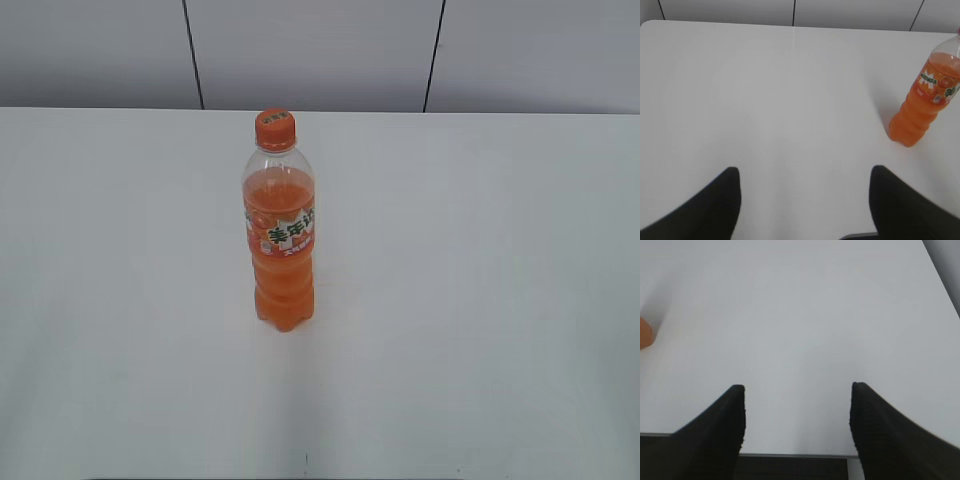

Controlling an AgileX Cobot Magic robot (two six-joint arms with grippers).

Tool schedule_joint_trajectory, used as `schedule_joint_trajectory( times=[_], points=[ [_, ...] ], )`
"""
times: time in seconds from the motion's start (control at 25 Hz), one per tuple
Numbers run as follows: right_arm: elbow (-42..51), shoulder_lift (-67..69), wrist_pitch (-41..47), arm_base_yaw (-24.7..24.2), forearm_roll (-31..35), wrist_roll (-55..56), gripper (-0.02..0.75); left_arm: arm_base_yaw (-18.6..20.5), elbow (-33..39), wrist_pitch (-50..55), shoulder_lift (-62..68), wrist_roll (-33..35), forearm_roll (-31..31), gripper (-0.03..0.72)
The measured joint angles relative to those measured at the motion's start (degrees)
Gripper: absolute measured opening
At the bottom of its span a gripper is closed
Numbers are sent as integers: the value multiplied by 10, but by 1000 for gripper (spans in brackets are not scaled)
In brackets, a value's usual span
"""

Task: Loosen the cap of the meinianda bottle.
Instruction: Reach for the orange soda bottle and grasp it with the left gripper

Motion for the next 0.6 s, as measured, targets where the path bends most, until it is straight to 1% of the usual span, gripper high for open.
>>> schedule_joint_trajectory(
  times=[0.12, 0.28, 0.6],
  points=[
    [0, 0, 0, 0, 0, 0, 494, 0, -6, -22, 0, 0, 1, 494],
    [0, 0, 0, 0, 0, 0, 494, 0, -7, -75, 0, 0, 7, 494],
    [0, 0, 0, 0, 0, 0, 494, 0, -7, -158, 0, 0, 58, 494]
  ],
)
